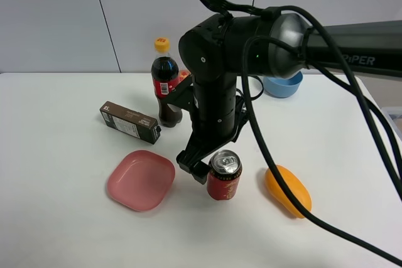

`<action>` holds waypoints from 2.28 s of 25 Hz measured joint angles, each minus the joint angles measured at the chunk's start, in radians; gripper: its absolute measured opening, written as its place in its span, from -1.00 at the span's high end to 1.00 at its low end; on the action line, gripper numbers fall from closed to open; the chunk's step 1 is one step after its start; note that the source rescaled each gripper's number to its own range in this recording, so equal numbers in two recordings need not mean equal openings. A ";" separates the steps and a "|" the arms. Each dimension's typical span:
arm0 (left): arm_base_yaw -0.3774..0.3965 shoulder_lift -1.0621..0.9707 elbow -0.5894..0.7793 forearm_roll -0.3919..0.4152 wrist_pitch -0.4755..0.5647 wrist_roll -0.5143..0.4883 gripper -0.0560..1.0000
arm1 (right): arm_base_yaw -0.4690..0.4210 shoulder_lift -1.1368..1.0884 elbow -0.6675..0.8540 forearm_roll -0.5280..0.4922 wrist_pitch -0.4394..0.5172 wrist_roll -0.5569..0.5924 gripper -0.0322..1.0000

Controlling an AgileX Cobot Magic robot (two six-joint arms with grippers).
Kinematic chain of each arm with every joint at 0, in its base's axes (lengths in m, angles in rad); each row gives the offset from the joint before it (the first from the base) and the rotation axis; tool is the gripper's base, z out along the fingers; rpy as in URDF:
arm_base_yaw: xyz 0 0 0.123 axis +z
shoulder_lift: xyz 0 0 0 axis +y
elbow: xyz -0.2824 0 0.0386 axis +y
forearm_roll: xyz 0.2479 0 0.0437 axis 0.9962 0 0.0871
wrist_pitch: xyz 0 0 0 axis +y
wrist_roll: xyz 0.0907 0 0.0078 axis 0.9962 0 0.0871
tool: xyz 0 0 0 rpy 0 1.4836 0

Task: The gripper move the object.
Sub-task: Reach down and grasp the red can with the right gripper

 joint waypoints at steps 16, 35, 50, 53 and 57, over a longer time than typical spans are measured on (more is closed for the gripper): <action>0.000 0.000 0.000 0.000 0.000 0.000 -1.00 | 0.000 0.073 -0.001 -0.009 0.000 0.006 -1.00; 0.000 0.000 0.000 0.000 0.000 0.000 -1.00 | 0.000 0.162 -0.001 0.008 0.000 0.018 -1.00; 0.000 0.000 0.000 0.000 0.000 0.000 -1.00 | 0.000 0.059 -0.001 -0.015 0.000 0.036 -1.00; 0.000 0.000 0.000 0.000 0.000 0.000 -1.00 | 0.000 0.056 0.005 -0.011 0.000 0.040 -1.00; 0.000 0.000 0.000 0.000 0.000 0.000 -1.00 | 0.000 0.053 0.095 -0.013 -0.003 0.044 -1.00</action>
